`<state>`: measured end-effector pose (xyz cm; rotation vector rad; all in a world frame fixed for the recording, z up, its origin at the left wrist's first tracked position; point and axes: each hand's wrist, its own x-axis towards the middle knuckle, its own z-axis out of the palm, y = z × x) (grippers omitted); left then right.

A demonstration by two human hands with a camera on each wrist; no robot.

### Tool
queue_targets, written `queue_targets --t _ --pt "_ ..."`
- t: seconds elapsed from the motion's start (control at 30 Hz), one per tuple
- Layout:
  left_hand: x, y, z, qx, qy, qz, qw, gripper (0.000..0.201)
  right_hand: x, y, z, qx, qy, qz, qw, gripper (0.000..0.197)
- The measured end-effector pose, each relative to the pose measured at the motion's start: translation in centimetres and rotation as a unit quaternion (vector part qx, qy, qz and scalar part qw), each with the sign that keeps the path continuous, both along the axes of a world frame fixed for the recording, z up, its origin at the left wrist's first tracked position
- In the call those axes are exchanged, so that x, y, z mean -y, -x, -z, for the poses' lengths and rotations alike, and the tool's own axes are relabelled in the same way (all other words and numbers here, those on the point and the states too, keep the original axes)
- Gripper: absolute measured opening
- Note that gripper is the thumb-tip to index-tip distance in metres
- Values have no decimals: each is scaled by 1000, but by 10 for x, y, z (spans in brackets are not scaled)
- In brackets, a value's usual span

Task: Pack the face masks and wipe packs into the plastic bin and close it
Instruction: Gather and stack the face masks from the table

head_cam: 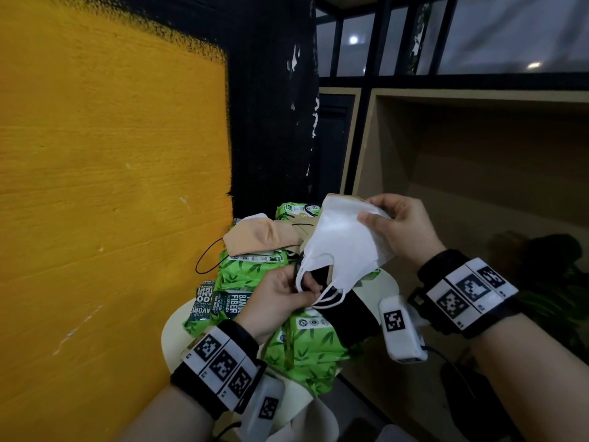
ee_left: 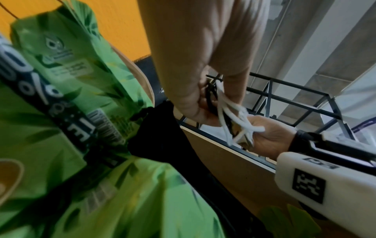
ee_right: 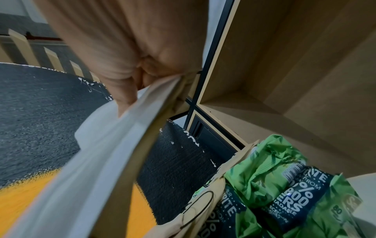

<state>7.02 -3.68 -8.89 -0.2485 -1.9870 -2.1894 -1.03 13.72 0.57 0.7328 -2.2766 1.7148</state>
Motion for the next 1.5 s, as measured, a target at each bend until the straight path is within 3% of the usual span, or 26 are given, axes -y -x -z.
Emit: queue_targets --t 0.13,0.33,0.47,0.6,0.7,0.77,0.83,1.0,1.4,1.5 --pt "2 -1 -10 -11 -110 -40 993 45 5 -1 0 26 -25 -48 998 20" --pt "-4 1 -26 -22 -96 -40 994 24 29 -1 4 -12 -154 -113 982 18" --pt "-3 5 -23 -29 -100 -100 990 21 40 7 2 25 -129 -138 982 9" --pt "3 7 -13 -10 -92 -143 985 20 22 54 -9 59 -74 -40 995 14" --pt "6 8 -10 -12 -92 -156 983 16 7 94 -4 36 -188 70 979 12" --pt "5 11 -11 -19 -94 -157 983 22 4 109 5 19 -308 113 945 15" --pt "4 16 -14 -22 -94 -167 981 26 10 113 14 4 -380 125 917 24" --pt "-2 27 -18 -24 -61 -181 981 12 31 115 30 1 -442 87 893 38" --pt "-11 27 -19 -14 -60 -164 985 13 41 104 28 3 -417 141 898 32" --pt "-11 24 -16 -23 -61 -146 987 15 39 99 31 -22 -377 199 904 27"
